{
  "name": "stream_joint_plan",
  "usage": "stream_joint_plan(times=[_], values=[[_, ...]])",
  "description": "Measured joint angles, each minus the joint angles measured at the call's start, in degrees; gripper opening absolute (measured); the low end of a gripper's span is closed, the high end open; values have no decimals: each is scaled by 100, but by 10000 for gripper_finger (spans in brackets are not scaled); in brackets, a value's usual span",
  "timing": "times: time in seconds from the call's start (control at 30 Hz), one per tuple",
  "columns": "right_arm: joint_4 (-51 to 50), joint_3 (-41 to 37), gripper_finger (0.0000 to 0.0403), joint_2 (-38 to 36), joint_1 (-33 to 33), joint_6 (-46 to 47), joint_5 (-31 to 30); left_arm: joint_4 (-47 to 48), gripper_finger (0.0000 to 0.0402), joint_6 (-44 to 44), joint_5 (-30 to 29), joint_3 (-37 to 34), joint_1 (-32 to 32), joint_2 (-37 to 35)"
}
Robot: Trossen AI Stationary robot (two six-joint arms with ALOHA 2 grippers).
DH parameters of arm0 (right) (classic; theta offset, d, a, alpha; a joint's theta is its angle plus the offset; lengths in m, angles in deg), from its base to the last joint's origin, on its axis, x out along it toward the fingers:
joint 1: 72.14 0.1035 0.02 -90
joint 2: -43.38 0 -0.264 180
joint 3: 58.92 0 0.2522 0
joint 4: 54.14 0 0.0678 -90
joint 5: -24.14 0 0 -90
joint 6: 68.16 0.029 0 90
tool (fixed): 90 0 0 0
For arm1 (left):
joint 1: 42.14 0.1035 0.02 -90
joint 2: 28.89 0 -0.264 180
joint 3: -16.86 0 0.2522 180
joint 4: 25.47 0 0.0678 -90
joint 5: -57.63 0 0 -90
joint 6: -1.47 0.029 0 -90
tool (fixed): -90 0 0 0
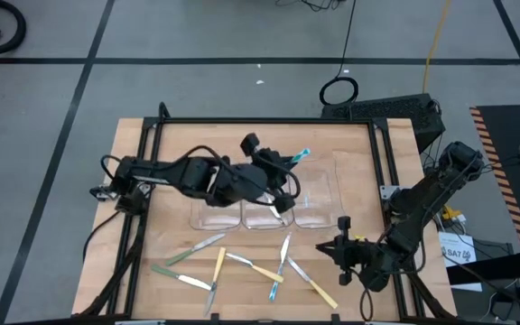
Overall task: Sort silverware by color (type)
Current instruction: Put the left blue knife into the middle transparent bin
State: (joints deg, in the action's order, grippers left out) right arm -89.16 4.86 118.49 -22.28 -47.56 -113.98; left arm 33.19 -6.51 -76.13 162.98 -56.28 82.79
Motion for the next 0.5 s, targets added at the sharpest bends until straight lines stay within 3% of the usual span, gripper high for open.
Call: stream_joint_plan(times=[0.27,0.5], values=[[81,0,16,0,500,188,-137,93,42,-930,-1434,-776,-638,4],[350,0,16,0,755,120,-156,106,42,-2849,-2951,-1761,-1036,7]])
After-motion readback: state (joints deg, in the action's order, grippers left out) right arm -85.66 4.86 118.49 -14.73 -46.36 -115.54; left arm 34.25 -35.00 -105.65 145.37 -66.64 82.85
